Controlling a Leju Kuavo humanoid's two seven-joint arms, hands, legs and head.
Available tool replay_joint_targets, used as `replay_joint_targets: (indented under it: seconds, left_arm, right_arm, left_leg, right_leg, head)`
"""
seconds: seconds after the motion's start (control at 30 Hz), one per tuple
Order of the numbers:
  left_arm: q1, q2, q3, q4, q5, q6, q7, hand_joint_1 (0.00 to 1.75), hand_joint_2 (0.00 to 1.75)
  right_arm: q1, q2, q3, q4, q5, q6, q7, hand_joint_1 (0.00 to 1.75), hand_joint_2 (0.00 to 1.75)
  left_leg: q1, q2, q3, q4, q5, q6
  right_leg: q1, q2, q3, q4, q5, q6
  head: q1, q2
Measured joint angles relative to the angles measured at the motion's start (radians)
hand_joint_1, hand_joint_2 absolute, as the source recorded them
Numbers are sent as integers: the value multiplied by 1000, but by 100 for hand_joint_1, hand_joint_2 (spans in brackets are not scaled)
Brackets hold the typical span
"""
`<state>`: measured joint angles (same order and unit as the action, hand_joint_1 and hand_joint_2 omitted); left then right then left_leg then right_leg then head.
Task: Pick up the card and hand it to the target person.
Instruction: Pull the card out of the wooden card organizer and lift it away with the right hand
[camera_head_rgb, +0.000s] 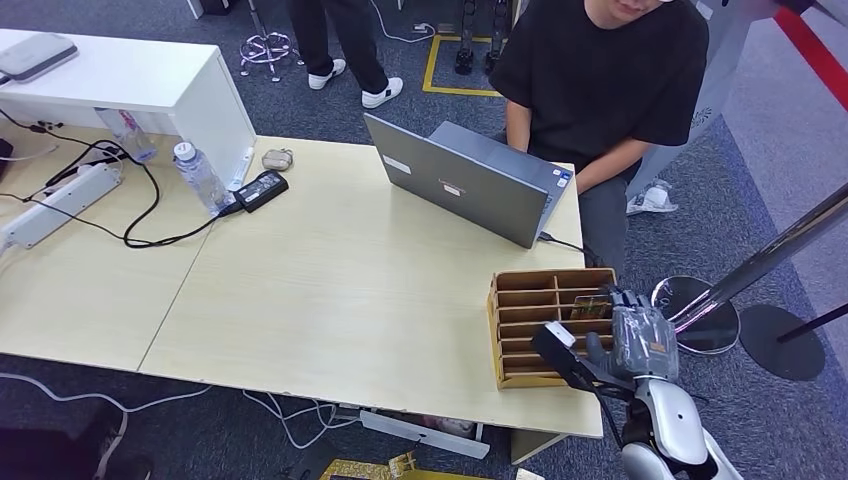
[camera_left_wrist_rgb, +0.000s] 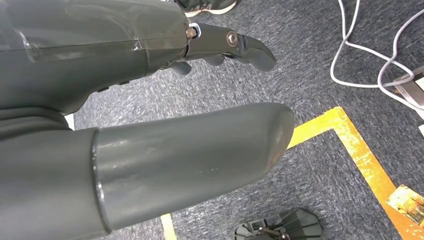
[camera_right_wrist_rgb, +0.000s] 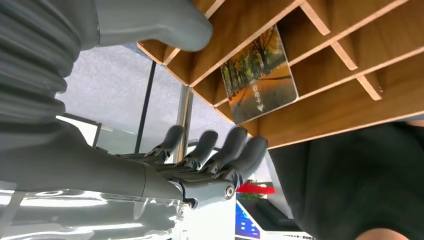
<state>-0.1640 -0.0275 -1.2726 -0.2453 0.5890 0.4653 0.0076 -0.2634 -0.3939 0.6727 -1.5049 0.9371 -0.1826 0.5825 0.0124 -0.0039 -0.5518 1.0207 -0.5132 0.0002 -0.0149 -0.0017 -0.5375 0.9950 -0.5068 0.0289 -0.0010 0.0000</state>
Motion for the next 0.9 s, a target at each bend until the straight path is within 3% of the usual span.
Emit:
replay_joint_targets:
  seconds: [0.9]
  left_arm:
    - [0, 0, -2, 0, -3, -2, -1, 0, 0]
  right_arm:
    - [-11, -2, 17, 8, -45, -20, 10, 102, 175]
  left_leg:
    - [0, 0, 0, 0, 0, 0]
  right_leg:
    - [0, 0, 0, 0, 0, 0]
  head:
    - [0, 0]
